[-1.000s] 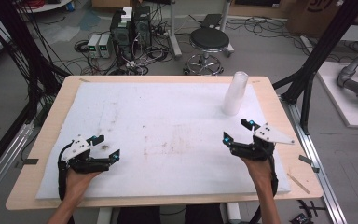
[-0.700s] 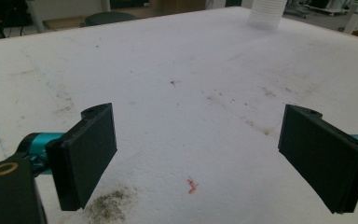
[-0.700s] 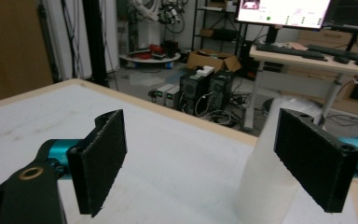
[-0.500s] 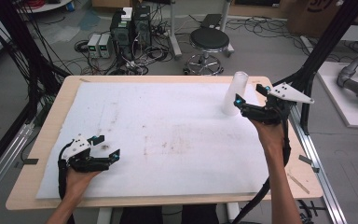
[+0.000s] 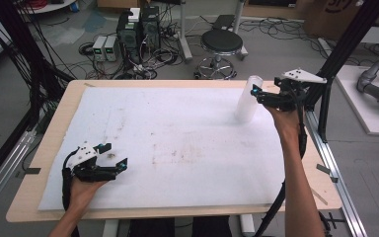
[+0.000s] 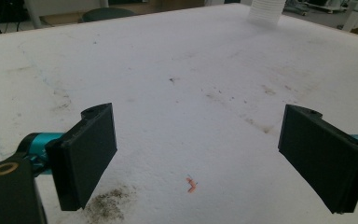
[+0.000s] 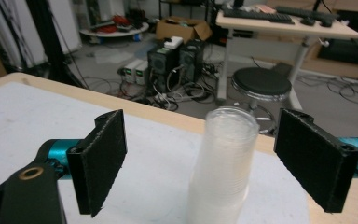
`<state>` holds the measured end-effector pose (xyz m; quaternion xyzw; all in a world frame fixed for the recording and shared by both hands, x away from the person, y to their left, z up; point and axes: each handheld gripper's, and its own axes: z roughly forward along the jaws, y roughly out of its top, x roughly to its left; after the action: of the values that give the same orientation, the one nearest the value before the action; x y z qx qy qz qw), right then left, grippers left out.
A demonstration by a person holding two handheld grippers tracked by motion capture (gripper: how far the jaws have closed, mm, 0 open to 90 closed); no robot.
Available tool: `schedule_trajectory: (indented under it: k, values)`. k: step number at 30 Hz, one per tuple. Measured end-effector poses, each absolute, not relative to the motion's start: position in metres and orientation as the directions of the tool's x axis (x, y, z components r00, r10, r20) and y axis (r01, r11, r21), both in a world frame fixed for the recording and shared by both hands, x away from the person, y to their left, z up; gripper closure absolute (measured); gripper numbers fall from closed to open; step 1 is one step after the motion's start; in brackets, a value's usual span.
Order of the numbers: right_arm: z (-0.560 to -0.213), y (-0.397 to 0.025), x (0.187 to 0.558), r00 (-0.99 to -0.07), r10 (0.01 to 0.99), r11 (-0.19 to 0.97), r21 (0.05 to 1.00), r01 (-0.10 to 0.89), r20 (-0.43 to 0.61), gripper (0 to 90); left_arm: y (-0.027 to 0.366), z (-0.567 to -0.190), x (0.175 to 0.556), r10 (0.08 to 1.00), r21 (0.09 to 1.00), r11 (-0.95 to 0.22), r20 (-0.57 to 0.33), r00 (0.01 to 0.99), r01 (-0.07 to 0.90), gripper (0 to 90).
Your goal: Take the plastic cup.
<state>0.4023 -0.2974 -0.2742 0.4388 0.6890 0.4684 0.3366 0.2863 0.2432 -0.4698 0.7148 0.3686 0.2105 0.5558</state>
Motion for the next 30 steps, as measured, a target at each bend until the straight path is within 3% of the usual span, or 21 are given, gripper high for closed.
schedule_trajectory:
  k: [12, 30]
  values:
    - [-0.268, -0.302, 0.445, -0.322, 0.947, 0.139, 0.916, 0.377, -0.012, 17.0, 0.242, -0.470, 0.286, 0.764, 0.949, -0.119, -0.101, 0.637, 0.293, 11.2]
    - [-0.284, -0.285, 0.495, -0.306, 0.952, 0.169, 0.871, 0.460, -0.023, 17.1, 0.241, -0.470, 0.286, 0.772, 0.947, -0.134, -0.086, 0.630, 0.292, 11.2]
